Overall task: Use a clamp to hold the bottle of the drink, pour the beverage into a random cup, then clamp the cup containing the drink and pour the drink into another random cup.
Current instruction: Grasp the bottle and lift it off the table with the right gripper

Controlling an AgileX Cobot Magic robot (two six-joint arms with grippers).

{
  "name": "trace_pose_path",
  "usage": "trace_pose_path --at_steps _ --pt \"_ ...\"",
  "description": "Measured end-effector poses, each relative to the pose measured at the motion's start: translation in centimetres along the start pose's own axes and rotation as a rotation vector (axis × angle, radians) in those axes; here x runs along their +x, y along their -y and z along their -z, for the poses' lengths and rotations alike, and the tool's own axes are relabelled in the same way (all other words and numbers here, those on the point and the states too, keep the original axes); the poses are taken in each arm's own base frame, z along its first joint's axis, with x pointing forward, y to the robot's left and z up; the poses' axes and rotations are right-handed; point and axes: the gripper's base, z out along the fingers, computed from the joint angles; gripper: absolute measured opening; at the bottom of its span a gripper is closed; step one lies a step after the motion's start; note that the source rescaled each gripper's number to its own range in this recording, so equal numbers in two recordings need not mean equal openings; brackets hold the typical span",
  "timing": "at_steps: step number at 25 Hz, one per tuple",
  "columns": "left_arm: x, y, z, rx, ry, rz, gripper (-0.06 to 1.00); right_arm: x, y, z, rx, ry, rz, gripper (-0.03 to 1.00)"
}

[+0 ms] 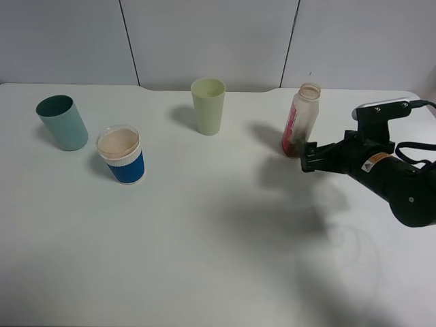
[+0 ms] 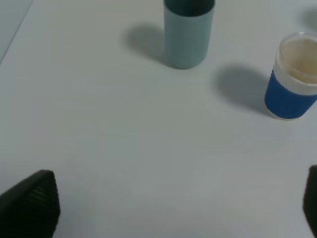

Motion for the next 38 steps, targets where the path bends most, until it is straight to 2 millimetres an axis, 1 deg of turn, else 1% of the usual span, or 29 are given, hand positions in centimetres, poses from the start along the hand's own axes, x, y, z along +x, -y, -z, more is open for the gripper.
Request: trace_pose_path --at_steps 4,6,8,12,17,23,27,32,35,37,38 --pt "0.0 0.0 0.0 0.000 0.000 0.000 1.00 1.3 -0.3 -0.7 -0.019 -0.035 0.015 1.00" --pt "0.0 0.0 0.0 0.000 0.000 0.000 1.00 1.5 -0.5 -1.3 -0.033 -0.038 0.022 1.00" --pt "0.0 0.0 0.0 0.000 0.000 0.000 1.00 1.3 -0.5 -1.8 -0.036 -0.028 0.023 1.00" --pt "0.0 0.0 0.0 0.000 0.000 0.000 1.00 0.3 -0.6 -2.9 -0.033 0.018 0.020 1.00" --pt "0.0 0.0 0.0 0.000 0.000 0.000 1.00 -0.1 -0.8 -4.0 -0.053 0.039 0.030 1.00" --pt "0.0 0.0 0.0 0.000 0.000 0.000 1.00 0.1 -1.1 -5.6 -0.067 0.046 0.016 1.00" --pt "0.0 0.0 0.0 0.000 0.000 0.000 1.00 0.3 -1.2 -6.2 -0.075 0.042 -0.003 1.00" --pt "0.0 0.0 0.0 0.000 0.000 0.000 1.00 0.0 -1.3 -7.0 -0.075 0.063 -0.022 1.00" --pt "0.0 0.0 0.0 0.000 0.000 0.000 1.00 -0.6 -1.3 -7.6 -0.074 0.088 -0.030 0.93" --pt "0.0 0.0 0.0 0.000 0.000 0.000 1.00 -0.8 -1.3 -7.7 -0.074 0.095 -0.037 0.84" --pt "0.0 0.0 0.0 0.000 0.000 0.000 1.00 -0.8 -1.3 -7.7 -0.074 0.095 -0.039 0.76"
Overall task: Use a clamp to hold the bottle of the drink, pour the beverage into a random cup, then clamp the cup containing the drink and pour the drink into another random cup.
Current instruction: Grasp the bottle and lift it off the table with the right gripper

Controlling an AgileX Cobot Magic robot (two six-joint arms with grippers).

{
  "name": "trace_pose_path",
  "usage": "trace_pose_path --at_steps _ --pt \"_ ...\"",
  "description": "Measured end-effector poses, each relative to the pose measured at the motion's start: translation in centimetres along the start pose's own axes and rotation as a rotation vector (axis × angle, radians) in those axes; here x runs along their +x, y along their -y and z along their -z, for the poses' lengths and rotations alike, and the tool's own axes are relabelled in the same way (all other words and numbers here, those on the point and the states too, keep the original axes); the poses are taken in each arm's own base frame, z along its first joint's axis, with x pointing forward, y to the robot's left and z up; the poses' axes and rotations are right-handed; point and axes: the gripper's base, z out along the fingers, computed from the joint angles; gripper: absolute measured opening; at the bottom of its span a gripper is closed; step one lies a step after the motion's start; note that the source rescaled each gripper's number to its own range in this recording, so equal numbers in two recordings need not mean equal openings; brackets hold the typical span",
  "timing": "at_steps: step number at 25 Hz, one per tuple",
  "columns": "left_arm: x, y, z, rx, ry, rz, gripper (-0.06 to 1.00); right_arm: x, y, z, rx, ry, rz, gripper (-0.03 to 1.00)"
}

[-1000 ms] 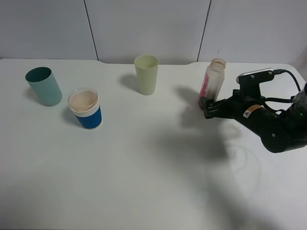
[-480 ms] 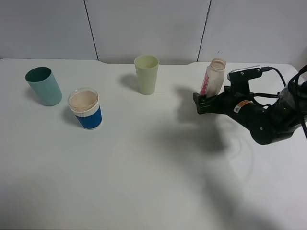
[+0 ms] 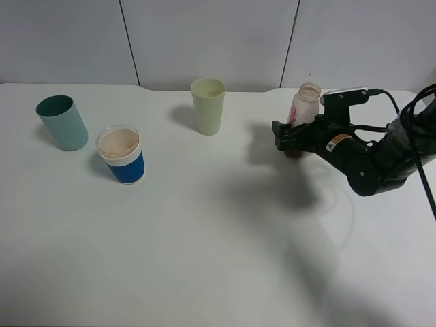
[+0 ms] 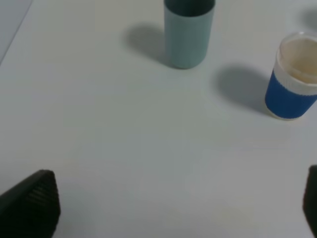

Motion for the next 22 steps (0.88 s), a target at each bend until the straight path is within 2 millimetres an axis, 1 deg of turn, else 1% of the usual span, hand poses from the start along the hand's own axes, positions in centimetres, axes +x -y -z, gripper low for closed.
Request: trace_pose_path --at_steps 1,3,5,6,17,22 --pt "0.0 0.0 0.0 0.000 0.000 0.000 1.00 0.0 0.0 0.0 0.000 0.000 -0.002 0.65" --pt "0.0 0.0 0.0 0.000 0.000 0.000 1.00 0.0 0.0 0.0 0.000 -0.001 -0.007 0.38" --pt "0.0 0.0 0.0 0.000 0.000 0.000 1.00 0.0 0.0 0.0 0.000 -0.001 -0.010 0.03" --pt "0.0 0.0 0.0 0.000 0.000 0.000 1.00 0.0 0.0 0.0 0.000 0.000 -0.011 0.00" --pt "0.0 0.0 0.0 0.000 0.000 0.000 1.00 -0.1 0.0 -0.1 0.010 0.001 -0.024 0.00" --pt "0.0 0.0 0.0 0.000 0.000 0.000 1.00 -1.0 0.1 0.3 0.012 -0.042 -0.027 0.00"
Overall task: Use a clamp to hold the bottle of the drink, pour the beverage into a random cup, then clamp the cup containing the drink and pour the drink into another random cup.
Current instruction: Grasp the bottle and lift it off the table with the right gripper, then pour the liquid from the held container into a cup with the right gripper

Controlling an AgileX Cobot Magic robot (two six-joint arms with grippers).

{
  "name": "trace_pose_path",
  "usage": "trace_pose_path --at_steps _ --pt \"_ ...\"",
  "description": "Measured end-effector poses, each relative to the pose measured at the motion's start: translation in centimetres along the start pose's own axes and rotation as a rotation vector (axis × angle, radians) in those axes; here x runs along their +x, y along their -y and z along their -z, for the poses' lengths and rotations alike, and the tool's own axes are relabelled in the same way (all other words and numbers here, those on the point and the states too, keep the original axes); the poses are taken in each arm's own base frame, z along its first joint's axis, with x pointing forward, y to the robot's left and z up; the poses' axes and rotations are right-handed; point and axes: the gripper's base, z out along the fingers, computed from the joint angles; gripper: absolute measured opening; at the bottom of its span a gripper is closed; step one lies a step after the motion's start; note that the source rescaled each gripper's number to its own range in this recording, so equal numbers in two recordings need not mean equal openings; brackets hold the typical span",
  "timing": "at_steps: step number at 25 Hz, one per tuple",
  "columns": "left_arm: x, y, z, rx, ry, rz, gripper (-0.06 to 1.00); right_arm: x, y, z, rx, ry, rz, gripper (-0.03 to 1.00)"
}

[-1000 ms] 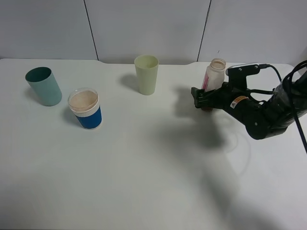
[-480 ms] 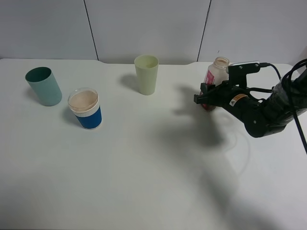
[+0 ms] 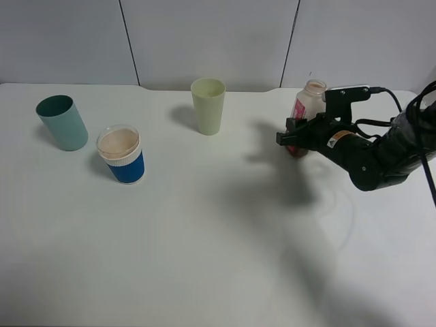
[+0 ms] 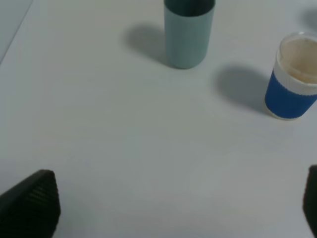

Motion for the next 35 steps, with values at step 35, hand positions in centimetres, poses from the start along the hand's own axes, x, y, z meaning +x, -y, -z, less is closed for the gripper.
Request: trace_pose_path --at_steps 35 --pt "0.0 0.0 0.0 0.000 0.000 0.000 1.00 -15.9 -1.0 1.1 -0.053 -0.022 0.267 0.00"
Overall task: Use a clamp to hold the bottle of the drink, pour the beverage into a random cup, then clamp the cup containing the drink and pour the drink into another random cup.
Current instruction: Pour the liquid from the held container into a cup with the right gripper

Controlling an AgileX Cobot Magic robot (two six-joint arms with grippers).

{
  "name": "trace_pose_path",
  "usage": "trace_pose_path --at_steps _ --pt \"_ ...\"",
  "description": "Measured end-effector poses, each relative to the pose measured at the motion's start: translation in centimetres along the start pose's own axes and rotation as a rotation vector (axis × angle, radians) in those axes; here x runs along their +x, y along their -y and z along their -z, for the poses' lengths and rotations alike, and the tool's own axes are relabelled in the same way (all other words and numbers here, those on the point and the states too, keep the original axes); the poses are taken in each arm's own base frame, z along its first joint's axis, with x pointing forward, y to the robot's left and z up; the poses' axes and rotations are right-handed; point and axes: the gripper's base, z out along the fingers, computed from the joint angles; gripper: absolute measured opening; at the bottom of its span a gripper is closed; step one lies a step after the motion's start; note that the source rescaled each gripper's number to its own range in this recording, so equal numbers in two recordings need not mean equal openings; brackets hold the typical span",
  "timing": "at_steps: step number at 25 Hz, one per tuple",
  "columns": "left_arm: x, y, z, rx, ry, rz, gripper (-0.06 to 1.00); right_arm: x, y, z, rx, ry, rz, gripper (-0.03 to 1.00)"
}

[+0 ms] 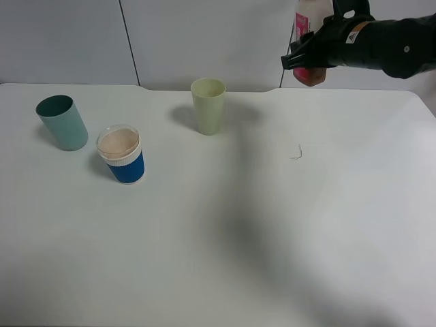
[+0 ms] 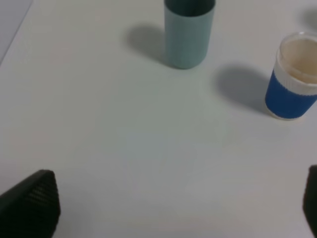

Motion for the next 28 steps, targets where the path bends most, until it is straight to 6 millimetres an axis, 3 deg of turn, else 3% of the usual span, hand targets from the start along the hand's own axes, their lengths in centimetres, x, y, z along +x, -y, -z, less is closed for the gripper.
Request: trace_pose_path --at_steps 19,28 --pt "0.0 0.0 0.0 0.000 0.000 0.000 1.00 -5.9 1.6 -0.5 0.008 -0.037 0.223 0.00" --pt "0.0 0.0 0.0 0.000 0.000 0.000 1.00 -4.4 0.5 -2.4 -0.027 -0.091 0.272 0.00"
